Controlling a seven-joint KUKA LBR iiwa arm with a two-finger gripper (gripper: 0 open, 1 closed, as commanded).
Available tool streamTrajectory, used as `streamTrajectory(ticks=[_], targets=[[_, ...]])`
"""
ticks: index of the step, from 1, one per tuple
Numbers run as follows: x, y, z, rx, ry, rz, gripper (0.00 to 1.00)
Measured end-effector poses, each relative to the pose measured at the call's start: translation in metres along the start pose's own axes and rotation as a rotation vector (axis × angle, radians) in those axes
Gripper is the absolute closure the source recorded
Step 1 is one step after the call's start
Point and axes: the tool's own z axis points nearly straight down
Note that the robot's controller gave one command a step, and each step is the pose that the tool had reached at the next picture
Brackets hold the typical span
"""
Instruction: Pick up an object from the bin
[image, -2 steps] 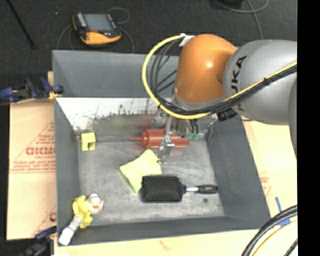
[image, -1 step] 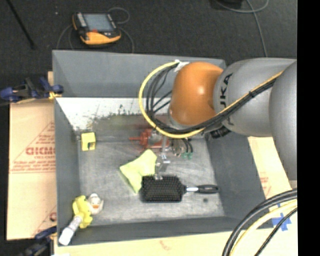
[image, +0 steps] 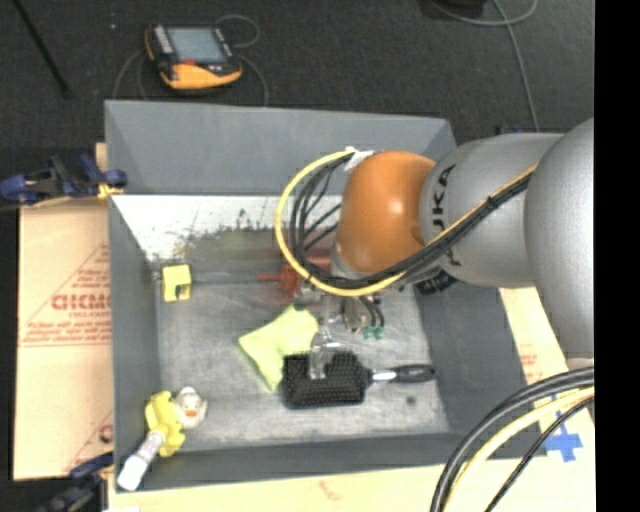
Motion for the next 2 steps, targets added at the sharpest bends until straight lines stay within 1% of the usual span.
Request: streamTrajectory(ticks=[1, 2], targets=[[-0.002, 0.004, -0.018, 0.001, -0.009, -0.055, 0.0], [-0.006, 0.02, 0.029, -0.002, -0.008, 0.051, 0.0]])
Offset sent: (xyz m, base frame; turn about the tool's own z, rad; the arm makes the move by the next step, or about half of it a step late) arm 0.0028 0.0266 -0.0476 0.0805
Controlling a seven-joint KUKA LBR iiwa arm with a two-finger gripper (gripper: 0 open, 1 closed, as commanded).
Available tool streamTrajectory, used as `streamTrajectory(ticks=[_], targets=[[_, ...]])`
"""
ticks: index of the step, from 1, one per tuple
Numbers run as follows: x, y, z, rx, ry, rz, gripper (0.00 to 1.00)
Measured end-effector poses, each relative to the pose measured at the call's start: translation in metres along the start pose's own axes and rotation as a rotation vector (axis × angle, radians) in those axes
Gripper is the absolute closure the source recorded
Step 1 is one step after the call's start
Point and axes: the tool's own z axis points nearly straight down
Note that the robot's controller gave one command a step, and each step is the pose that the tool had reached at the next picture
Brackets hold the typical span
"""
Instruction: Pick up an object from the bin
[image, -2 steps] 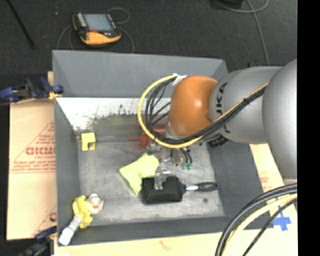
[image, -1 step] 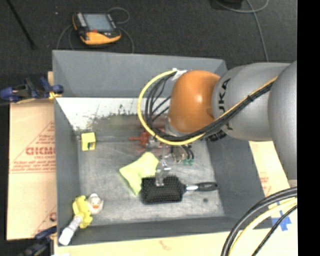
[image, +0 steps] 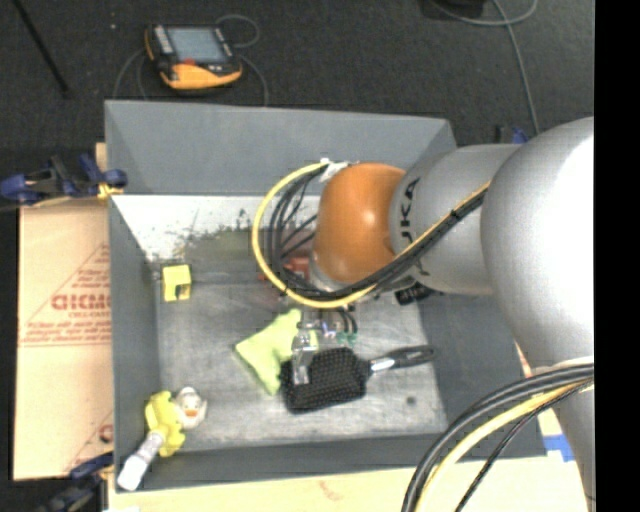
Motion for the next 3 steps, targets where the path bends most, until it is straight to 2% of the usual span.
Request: streamTrajectory(ticks=[1, 3], targets=[[0.0005, -0.0089, 0.0081, -0.006, 0.004, 0.065, 1.0], [0.0021, -0.0089, 0.0053, -0.005, 0.01, 0.065, 1.0]])
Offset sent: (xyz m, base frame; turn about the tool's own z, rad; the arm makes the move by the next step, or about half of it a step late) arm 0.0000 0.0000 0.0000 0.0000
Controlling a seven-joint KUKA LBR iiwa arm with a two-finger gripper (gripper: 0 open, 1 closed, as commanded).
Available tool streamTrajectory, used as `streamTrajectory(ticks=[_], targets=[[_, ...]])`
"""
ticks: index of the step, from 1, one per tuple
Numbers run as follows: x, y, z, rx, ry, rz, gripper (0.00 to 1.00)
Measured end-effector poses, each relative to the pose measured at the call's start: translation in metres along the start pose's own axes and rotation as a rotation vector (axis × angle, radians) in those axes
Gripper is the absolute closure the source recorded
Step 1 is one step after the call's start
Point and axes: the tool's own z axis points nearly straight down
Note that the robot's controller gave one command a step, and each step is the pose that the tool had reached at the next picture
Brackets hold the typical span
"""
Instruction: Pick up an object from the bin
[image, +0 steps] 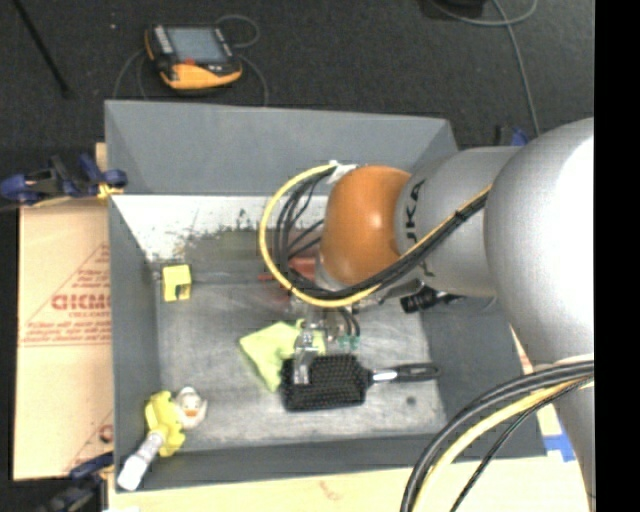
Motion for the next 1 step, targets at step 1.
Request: streamTrajectory(ticks=[1], targets=[[0.0039, -0.0002, -0.0172, 0.003, 0.009, -0.002, 1.0]])
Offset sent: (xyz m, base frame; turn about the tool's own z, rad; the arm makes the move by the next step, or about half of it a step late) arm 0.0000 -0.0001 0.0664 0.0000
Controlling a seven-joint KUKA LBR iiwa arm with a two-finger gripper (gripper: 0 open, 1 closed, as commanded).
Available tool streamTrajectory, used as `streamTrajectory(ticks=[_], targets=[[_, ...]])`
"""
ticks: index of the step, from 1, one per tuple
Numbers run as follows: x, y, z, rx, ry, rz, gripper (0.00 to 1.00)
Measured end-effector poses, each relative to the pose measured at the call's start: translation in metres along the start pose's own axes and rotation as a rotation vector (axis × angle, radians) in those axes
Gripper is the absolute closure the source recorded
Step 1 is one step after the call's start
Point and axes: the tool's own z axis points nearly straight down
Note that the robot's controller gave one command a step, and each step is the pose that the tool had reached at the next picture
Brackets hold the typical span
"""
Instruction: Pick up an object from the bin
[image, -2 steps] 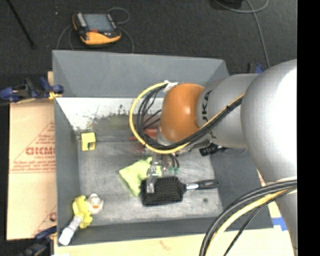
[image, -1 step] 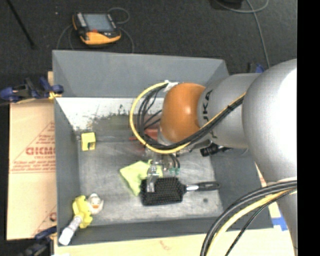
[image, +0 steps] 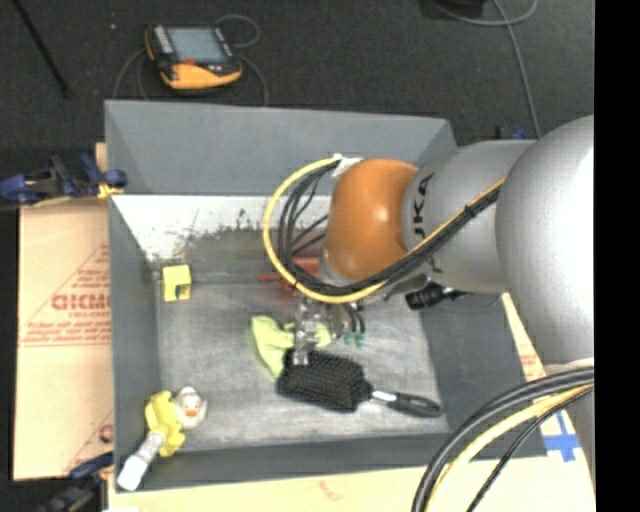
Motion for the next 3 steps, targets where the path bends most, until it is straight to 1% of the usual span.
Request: streamTrajectory(ticks=[1, 3], targets=[[-0.003, -0.001, -0.019, 0.001, -0.018, -0.001, 1.0], [-0.004, -0.001, -0.048, 0.002, -0.018, -0.002, 1.0]])
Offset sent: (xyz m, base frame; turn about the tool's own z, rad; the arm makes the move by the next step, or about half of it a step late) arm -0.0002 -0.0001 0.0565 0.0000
